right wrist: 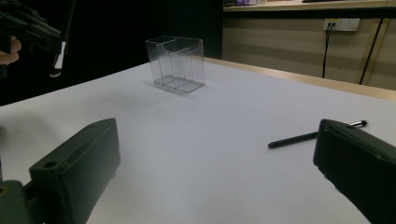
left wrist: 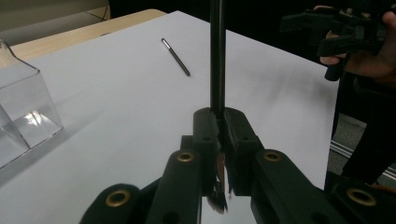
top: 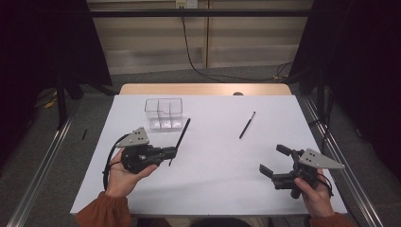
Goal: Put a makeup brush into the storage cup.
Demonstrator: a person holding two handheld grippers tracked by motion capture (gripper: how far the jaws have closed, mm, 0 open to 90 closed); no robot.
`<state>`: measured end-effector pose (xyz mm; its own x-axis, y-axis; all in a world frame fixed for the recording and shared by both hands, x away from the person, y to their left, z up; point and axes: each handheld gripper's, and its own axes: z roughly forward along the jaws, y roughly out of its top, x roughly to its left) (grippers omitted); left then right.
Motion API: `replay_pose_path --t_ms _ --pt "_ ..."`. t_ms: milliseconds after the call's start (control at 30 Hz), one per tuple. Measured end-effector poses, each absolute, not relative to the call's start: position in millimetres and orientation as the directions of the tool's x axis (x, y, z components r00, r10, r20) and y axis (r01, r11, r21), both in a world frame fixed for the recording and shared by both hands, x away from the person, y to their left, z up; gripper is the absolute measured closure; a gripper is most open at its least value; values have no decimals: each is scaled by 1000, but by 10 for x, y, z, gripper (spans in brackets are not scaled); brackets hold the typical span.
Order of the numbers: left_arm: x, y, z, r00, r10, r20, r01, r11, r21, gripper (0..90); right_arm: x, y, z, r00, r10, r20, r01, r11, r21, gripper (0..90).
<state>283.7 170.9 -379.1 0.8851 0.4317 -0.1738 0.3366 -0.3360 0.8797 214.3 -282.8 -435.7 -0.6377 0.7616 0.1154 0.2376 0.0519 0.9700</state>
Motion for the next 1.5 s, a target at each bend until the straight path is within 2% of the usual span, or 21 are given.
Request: replay_pose_path --t_ms 567,1067,1267,1333,1500 --pt "2722 1483 -3764 919 358 -165 312 -404 860 844 2246 -2457 -4253 -719 687 104 243 109 964 0" --pt "2701 1387 -3715 936 316 -157 293 -447 845 844 2374 -2175 -4161 -797 599 75 210 158 965 0" --pt "2682 1354 -3677 945 300 -131 269 -486 831 844 2414 -2004 -4132 -845 527 93 224 190 956 0" --pt "2671 1304 -3646 955 281 -95 237 -530 814 844 2443 -1933 -4090 -872 482 90 222 224 949 0" --pt "2681 1276 -3584 958 275 -79 224 -550 805 844 2509 -1874 -4045 -884 456 105 227 223 948 1"
